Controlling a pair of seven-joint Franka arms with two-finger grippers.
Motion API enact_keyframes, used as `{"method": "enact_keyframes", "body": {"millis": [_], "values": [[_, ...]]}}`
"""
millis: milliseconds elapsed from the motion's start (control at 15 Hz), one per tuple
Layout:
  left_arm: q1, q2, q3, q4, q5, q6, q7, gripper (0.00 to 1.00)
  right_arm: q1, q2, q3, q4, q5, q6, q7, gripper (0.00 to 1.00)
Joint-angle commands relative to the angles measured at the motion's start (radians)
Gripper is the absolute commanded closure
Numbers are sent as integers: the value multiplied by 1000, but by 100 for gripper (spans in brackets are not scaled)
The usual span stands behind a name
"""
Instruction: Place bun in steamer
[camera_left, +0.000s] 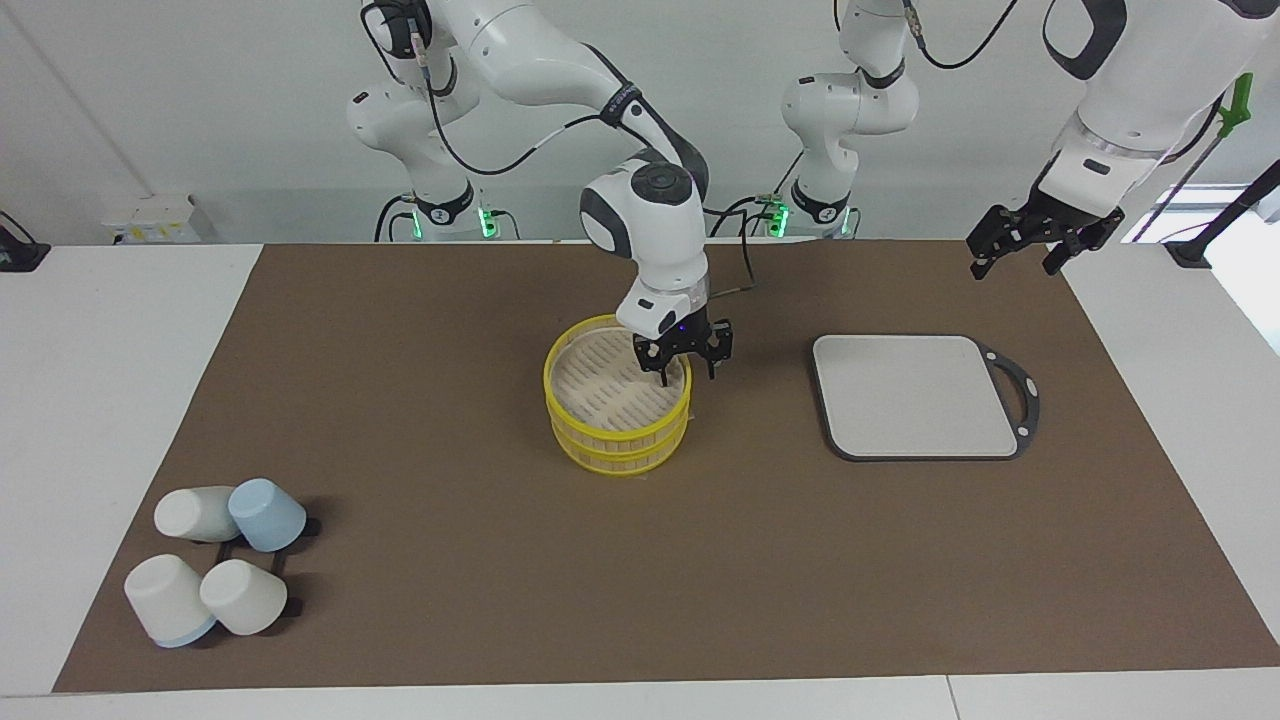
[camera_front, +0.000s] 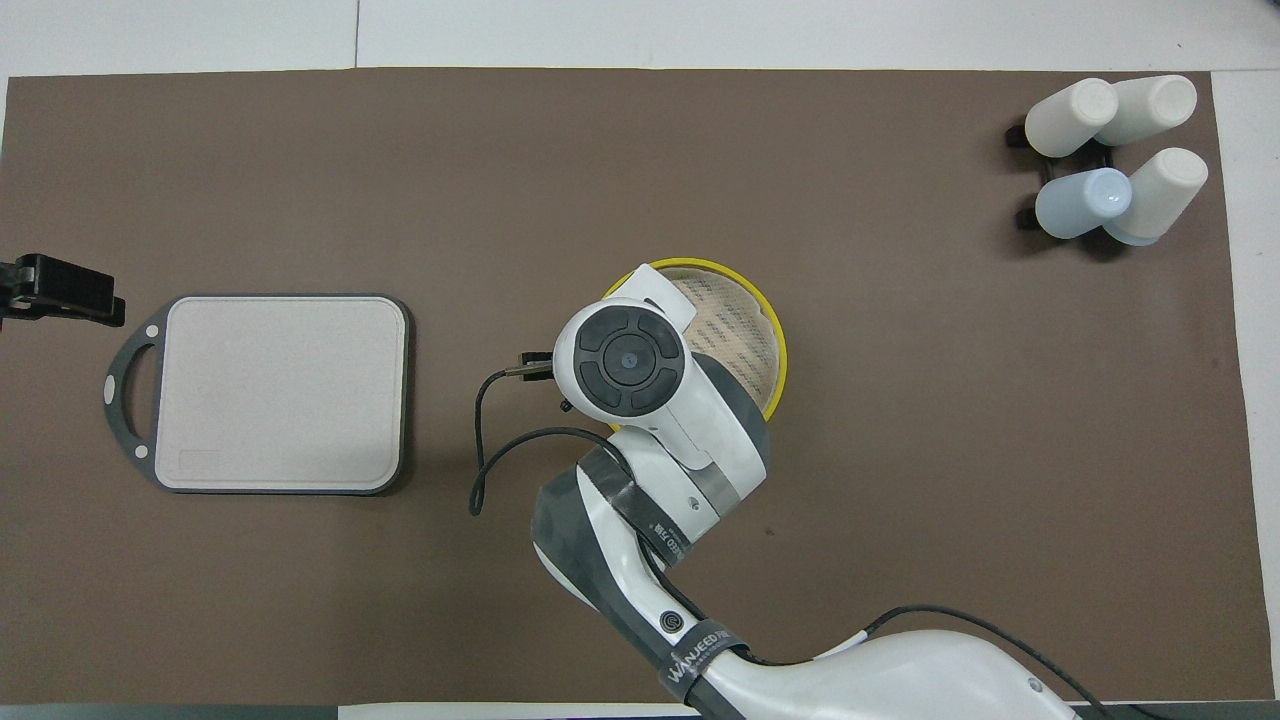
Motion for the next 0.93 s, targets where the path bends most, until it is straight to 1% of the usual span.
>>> {"method": "enact_keyframes", "body": {"millis": [0, 67, 200, 333, 400, 533, 667, 733, 867], "values": [[23, -40, -10, -42, 6, -3, 31, 0, -43, -15, -4, 112, -12, -214, -27, 0], [24, -42, -11, -44, 6, -4, 36, 0, -69, -32, -6, 129, -25, -295, -31, 0], [29, -48, -12, -55, 6, -3, 44, 0, -153, -115, -4, 122, -31, -442, -100, 0], [31, -50, -14, -55, -12, -4, 44, 0, -248, -181, -6, 122, -29, -580, -133, 0], [32, -50, -9, -56, -30, -3, 44, 0, -317, -225, -3, 113, -25, -642, -155, 0], [32, -50, -7, -58, -34, -3, 44, 0, -423, -305, -4, 94, -19, -743, -311, 0], [32, -60, -7, -81, -35, 8, 44, 0, -529, -378, -4, 36, -16, -753, -451, 0], [32, -63, -7, -88, -35, 10, 44, 0, -555, -408, -4, 2, -13, -747, -479, 0], [31, -71, -7, -102, -35, 13, 45, 0, -580, -431, -4, -39, -13, -738, -485, 0]]}}
